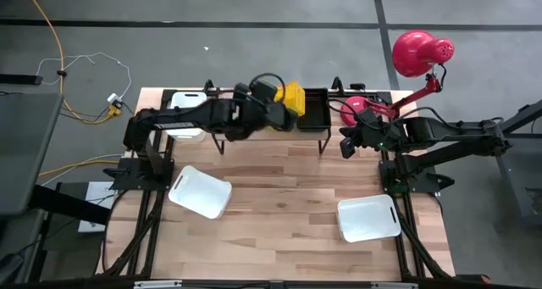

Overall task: Stack baskets on shelf by color
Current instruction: Stack the yellow bin into the yellow bin on the shelf

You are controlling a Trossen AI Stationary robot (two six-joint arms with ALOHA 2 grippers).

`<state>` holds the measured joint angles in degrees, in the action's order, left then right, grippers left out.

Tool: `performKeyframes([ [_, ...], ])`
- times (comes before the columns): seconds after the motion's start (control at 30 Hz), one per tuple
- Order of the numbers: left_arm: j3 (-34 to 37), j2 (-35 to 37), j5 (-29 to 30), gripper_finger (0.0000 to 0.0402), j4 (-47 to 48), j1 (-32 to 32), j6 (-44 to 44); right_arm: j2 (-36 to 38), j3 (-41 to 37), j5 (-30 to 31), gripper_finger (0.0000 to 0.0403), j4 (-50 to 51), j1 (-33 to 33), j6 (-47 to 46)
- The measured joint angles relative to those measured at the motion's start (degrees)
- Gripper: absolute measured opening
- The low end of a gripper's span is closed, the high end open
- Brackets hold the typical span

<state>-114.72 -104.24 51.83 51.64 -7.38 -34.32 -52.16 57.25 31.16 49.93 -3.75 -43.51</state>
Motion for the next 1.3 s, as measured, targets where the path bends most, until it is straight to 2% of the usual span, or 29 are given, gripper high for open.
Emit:
performKeyframes([
  [0.07,-0.02,1.05,-2.52,0.0164,-2.24,-1.30,2.29,0.00,0.00,0.00,0.0000,0.02,0.00,0.00],
  [0.1,-0.02,1.69,-5.60,0.0163,-3.04,-2.35,3.73,0.00,0.00,0.02,0.0000,0.00,0.00,0.00],
  [0.17,-0.03,2.46,-15.06,0.0163,-6.45,-4.73,7.31,0.00,0.00,0.06,0.0000,0.02,0.00,0.02],
  [0.27,-0.06,2.44,-32.24,0.0165,-11.19,-9.14,9.89,0.00,0.00,0.24,0.0000,0.00,0.00,0.00],
  [0.3,-0.02,2.27,-36.11,0.0166,-12.16,-10.48,9.34,-0.01,0.00,0.24,0.0000,0.00,0.00,0.00],
  [0.37,-0.05,1.61,-39.78,0.0169,-13.54,-12.78,6.69,0.00,0.00,0.24,0.0000,0.00,0.00,-0.24],
  [0.6,0.00,-1.18,-40.96,0.0179,-12.40,-15.76,-0.85,-0.01,0.00,0.27,0.0000,0.02,0.00,-1.24],
  [0.9,0.00,-4.77,-40.04,0.0179,-11.91,-15.25,-3.17,-0.01,0.00,0.33,0.0000,0.04,0.00,-1.16],
  [1.07,0.00,-5.05,-37.60,0.0179,-10.62,-15.23,-3.20,-0.02,0.00,0.33,0.0000,0.06,0.00,-1.49],
  [1.3,-0.06,-5.70,-37.64,0.0178,-10.89,-15.25,-3.05,0.00,0.00,0.35,0.0000,0.04,0.00,-1.49],
])
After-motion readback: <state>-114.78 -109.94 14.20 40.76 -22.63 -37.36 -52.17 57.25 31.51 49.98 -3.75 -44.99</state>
